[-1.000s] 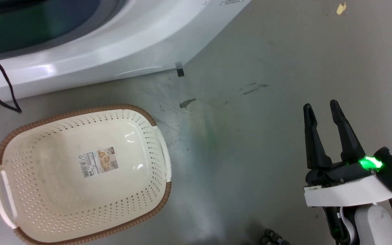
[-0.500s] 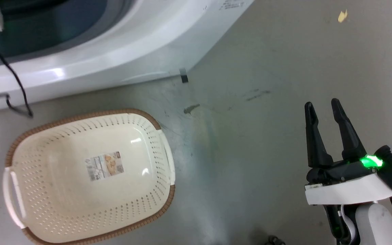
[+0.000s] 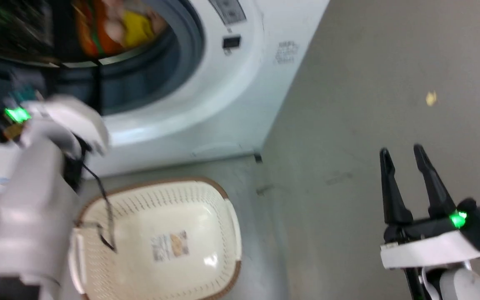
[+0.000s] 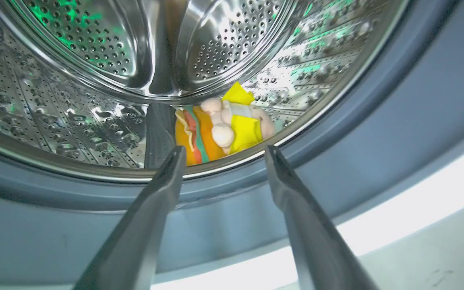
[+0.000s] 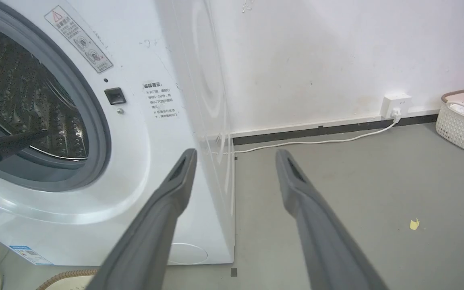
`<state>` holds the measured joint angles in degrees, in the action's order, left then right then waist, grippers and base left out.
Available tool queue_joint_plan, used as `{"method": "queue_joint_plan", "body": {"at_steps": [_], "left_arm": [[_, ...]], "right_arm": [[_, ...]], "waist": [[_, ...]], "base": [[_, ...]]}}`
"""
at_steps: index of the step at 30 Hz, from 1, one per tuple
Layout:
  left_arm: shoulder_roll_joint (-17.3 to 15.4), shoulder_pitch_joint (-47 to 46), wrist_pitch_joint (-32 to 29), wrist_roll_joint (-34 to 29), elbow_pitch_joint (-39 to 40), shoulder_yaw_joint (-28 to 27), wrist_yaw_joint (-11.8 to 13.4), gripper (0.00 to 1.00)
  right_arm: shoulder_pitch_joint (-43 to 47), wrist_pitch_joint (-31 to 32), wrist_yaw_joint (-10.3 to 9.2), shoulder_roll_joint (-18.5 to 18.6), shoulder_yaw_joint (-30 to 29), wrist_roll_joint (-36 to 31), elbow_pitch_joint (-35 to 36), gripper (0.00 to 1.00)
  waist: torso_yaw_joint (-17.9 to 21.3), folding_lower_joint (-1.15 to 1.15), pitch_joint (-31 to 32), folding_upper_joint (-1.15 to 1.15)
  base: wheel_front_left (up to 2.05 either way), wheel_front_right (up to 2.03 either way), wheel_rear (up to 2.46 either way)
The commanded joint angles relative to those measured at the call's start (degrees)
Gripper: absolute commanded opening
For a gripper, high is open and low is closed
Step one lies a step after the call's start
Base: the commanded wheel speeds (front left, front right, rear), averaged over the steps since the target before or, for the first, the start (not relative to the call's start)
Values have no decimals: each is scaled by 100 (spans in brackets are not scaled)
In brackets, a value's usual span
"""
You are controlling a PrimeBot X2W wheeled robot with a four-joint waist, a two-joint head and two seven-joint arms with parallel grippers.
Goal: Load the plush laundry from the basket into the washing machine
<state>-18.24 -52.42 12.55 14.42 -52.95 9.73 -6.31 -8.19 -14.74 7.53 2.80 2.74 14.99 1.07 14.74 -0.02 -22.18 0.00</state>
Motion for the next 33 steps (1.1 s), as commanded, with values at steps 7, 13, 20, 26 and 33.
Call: {"method": "queue_joint_plan", "body": {"at_steps": [7, 13, 20, 26, 33], "left_arm": [[531, 1569, 238, 430, 1110, -201, -39, 100], [863, 3299, 243, 404, 2639, -397, 139, 100], [1177, 4740, 244, 18, 3840, -268, 498, 100], [1313, 5368, 244, -219, 4518, -341, 681, 100], [1365, 5612, 244, -397, 4698, -387, 609, 100]], "right_arm": [[465, -26, -4, 8, -129, -244, -64, 100], [783, -26, -4, 8, -65, -315, -87, 100], [1138, -26, -4, 8, -36, -502, -105, 100], [1373, -26, -4, 8, -51, -473, -128, 100], [1546, -26, -4, 8, -70, -481, -187, 100]], "waist": [[-788, 2, 1327, 0], [-1076, 2, 1792, 0], [-1326, 2, 2089, 0], [-1442, 2, 2200, 0], [-1516, 2, 2227, 0]], "base": [[0, 0, 0], [0, 0, 0], [0, 0, 0], [0, 0, 0], [0, 0, 0]]}}
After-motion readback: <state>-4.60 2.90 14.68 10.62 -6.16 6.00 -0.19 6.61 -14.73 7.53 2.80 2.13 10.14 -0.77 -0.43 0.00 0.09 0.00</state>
